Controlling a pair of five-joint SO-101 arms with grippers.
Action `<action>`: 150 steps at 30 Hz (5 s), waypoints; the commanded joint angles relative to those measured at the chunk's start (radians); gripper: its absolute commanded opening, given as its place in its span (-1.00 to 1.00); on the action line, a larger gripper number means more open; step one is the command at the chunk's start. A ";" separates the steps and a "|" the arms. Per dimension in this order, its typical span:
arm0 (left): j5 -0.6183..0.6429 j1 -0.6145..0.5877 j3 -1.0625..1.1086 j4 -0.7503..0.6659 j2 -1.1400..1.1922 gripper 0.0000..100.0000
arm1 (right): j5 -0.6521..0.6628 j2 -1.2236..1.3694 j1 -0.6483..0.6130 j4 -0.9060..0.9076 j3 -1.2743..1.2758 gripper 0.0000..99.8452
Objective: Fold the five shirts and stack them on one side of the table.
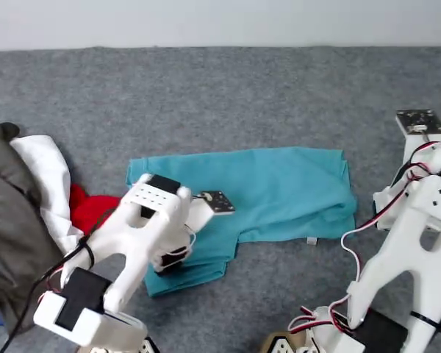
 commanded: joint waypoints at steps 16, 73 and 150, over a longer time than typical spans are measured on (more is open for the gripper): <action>-0.104 -0.084 -0.031 0.114 -0.006 -0.97 | 0.014 -0.039 0.008 0.042 -0.011 -0.97; -0.061 -0.525 -0.044 0.170 -0.509 -0.71 | -0.476 0.751 -0.429 -0.136 -0.414 -0.99; 0.044 0.068 -0.139 -0.043 -0.014 -0.75 | -0.002 0.334 -0.019 0.044 -0.281 -0.98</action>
